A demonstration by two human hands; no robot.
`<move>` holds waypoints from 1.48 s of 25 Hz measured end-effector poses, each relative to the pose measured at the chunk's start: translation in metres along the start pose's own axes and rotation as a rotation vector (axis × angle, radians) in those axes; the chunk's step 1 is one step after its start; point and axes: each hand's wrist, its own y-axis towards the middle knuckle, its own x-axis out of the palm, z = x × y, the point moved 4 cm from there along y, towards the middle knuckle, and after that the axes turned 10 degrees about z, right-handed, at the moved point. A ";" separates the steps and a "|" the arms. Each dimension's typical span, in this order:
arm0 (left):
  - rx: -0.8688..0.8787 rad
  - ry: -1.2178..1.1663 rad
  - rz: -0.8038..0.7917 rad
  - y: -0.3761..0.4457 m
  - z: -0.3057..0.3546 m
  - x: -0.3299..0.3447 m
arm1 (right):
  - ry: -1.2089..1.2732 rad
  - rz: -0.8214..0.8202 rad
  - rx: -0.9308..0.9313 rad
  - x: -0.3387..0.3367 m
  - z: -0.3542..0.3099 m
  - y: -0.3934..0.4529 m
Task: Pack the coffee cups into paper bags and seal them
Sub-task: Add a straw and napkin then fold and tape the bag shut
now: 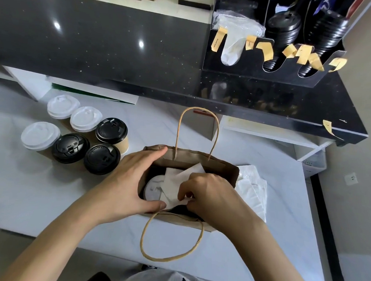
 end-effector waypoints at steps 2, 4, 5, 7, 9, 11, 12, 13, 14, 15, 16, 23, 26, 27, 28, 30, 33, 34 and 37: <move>0.003 -0.002 0.002 0.000 0.000 0.000 | 0.050 -0.081 0.080 0.000 0.001 -0.003; 0.010 -0.005 0.010 0.001 0.000 0.000 | 0.071 -0.134 0.133 -0.004 0.000 -0.004; 0.016 -0.007 0.018 0.001 0.000 0.000 | 0.071 -0.158 0.142 -0.006 0.000 -0.004; 0.026 -0.014 0.035 0.002 -0.001 0.000 | 0.042 -0.197 0.127 -0.006 -0.004 -0.003; 0.036 -0.011 0.049 0.001 0.000 0.000 | 0.021 -0.199 0.108 -0.002 -0.007 -0.003; 0.051 -0.005 0.072 0.001 -0.001 -0.001 | 0.058 -0.179 0.125 0.000 -0.008 -0.004; 0.059 -0.005 0.088 0.001 -0.001 -0.002 | 0.102 -0.145 0.132 -0.001 -0.006 -0.005; 0.070 -0.007 0.108 0.000 -0.002 -0.003 | 0.151 -0.086 0.133 -0.005 -0.005 -0.006; 0.082 -0.012 0.131 0.000 -0.002 -0.004 | 0.187 -0.007 0.124 -0.012 -0.003 -0.007; 0.090 -0.021 0.156 0.000 -0.002 -0.006 | 0.213 0.084 0.106 -0.018 -0.001 -0.009; 0.091 -0.038 0.181 -0.001 -0.002 -0.008 | 0.235 0.184 0.085 -0.025 0.001 -0.012; 0.007 -0.218 0.350 -0.009 -0.011 -0.027 | 0.365 0.708 0.270 -0.047 0.039 -0.050; -0.095 -0.272 0.287 -0.015 -0.026 -0.023 | 0.467 0.796 0.461 -0.038 0.052 -0.068; -0.118 -0.273 0.259 -0.016 -0.030 -0.020 | 0.488 0.814 0.498 -0.035 0.054 -0.074; -0.140 -0.261 0.229 -0.018 -0.032 -0.018 | 0.508 0.824 0.528 -0.031 0.056 -0.078; -0.177 -0.225 0.159 -0.021 -0.036 -0.013 | 0.568 0.802 0.587 -0.022 0.058 -0.084; -0.227 -0.180 0.060 -0.027 -0.043 -0.008 | 0.624 0.709 0.591 -0.009 0.053 -0.088; -0.231 -0.167 0.029 -0.028 -0.042 -0.007 | 0.637 0.682 0.577 -0.005 0.050 -0.090; -0.188 -0.194 -0.032 -0.030 -0.036 -0.003 | 0.654 0.608 0.500 0.008 0.046 -0.095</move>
